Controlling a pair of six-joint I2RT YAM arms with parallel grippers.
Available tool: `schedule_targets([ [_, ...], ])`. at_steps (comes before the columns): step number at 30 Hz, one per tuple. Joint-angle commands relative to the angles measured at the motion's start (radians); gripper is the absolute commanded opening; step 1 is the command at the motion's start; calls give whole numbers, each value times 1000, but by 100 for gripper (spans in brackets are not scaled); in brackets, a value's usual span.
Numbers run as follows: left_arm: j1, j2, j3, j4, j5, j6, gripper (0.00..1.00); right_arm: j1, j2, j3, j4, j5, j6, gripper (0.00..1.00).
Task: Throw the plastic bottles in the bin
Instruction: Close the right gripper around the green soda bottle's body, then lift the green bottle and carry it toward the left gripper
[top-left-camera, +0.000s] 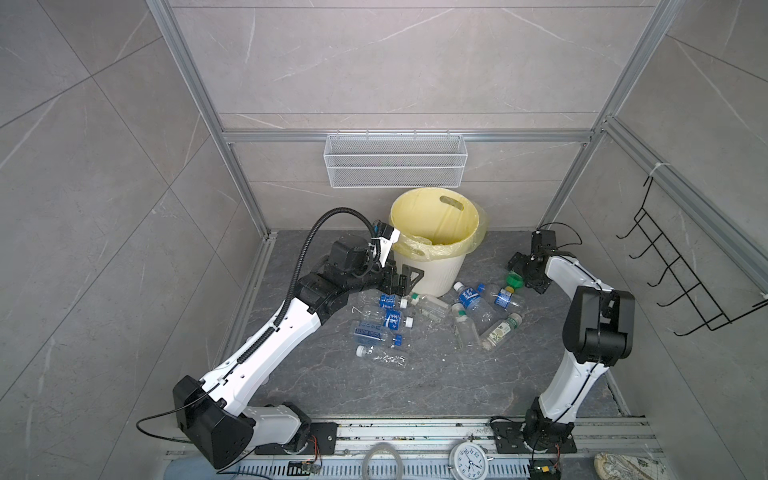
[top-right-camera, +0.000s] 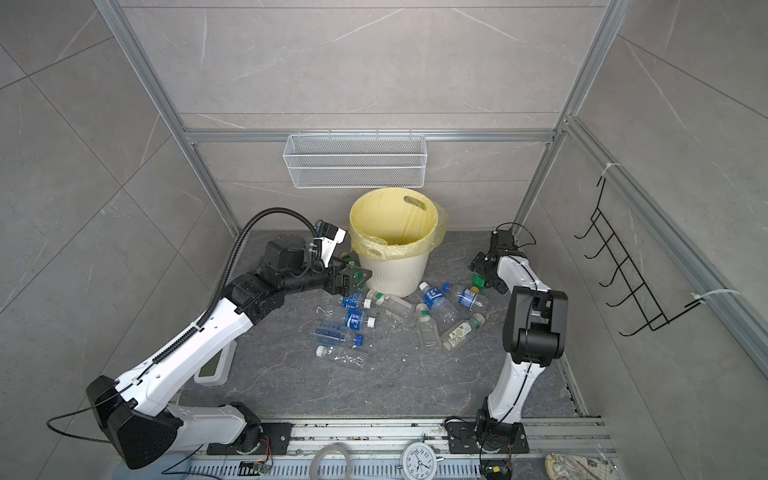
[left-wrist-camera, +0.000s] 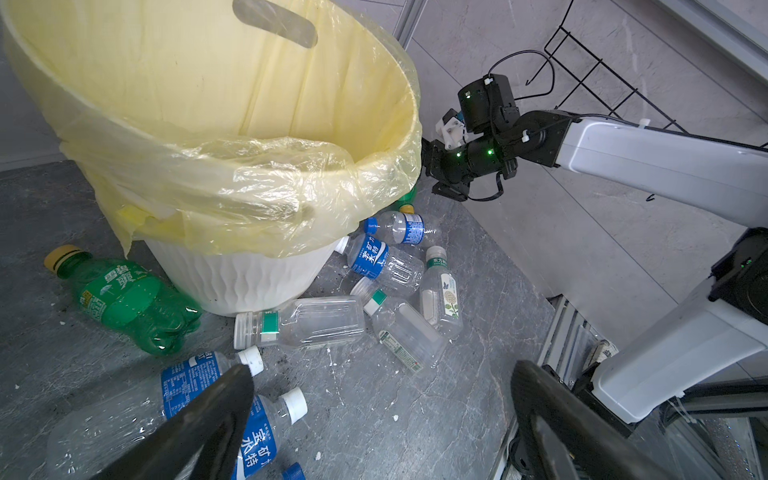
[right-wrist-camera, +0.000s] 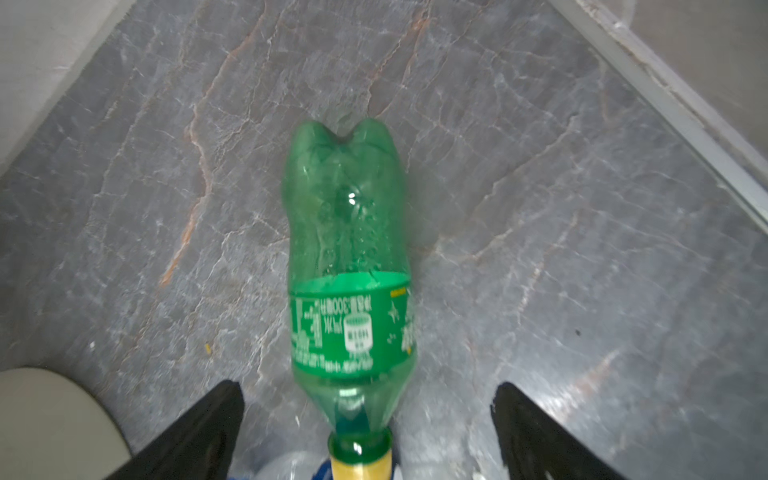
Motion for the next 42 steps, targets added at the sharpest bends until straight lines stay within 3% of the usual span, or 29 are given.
schedule_targets([
  [1, -4, -5, 7, 35, 13, -1, 100, 2, 55, 58, -10, 20, -21, 95],
  [13, -3, 19, 8, 39, 26, -4, 100, 3, 188, 168, -83, 107, -86, 89],
  [25, 2, 41, 11, 42, 35, -14, 100, 2, 231, 195, -89, 83, -92, 63],
  [32, 15, 40, 8, 47, 35, -18, 100, 4, 99, 146, -71, 55, -65, 54],
  [42, 22, 2, -14, 68, 9, -11, 100, 81, -216, 96, -79, 67, -66, 53],
])
